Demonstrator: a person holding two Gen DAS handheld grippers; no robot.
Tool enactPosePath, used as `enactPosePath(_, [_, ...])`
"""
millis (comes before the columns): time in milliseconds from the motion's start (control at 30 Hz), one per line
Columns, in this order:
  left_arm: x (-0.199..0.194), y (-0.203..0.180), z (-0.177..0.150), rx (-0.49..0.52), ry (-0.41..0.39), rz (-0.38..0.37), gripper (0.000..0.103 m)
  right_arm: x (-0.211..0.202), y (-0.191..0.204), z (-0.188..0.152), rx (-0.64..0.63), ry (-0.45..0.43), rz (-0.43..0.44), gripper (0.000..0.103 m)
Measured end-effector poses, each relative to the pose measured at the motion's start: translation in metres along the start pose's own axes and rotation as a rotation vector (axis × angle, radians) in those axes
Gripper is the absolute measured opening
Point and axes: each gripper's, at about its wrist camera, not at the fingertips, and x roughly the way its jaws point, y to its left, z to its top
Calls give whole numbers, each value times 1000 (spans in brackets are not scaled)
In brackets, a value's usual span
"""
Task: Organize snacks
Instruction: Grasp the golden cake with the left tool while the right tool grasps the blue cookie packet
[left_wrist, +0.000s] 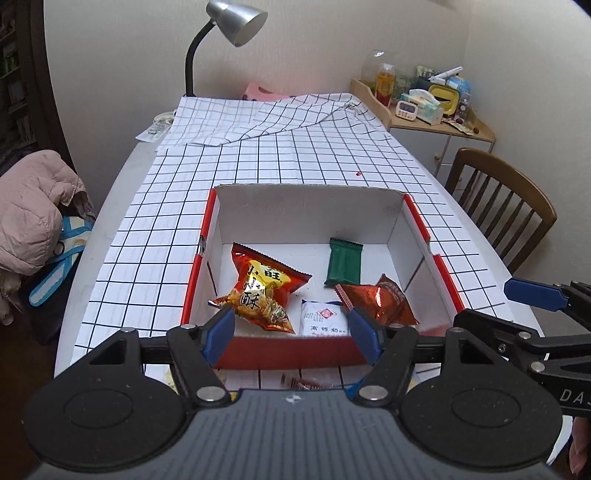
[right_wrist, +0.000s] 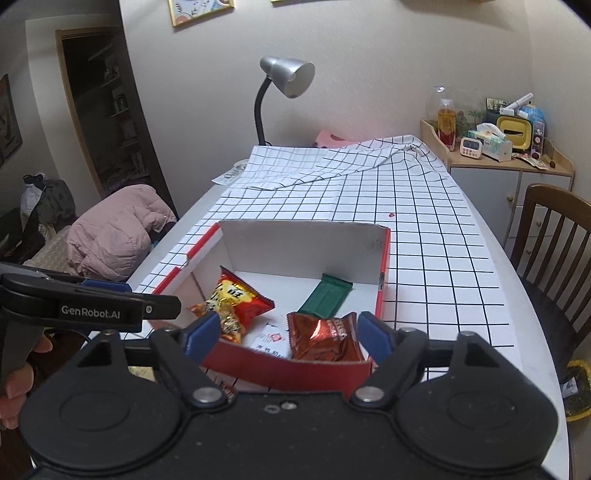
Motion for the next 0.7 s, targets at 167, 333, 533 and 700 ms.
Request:
enactPosePath(167, [-16,2,-14,-6,-33,-18,75,-13,6,-11,-18,-10,18,88])
enactPosePath(333, [-25,4,-30,-11,-50,-31,77,-21,9,-21,-8,-9,36,92])
enactPosePath(533, [-25,13,-53,-38,-52,-43,83,-26,11,-39,-3,-3,47,103])
enactPosePath(700, [-12,18,-74,-55,1,-42,83,-17,6,-57,-5,35,38,103])
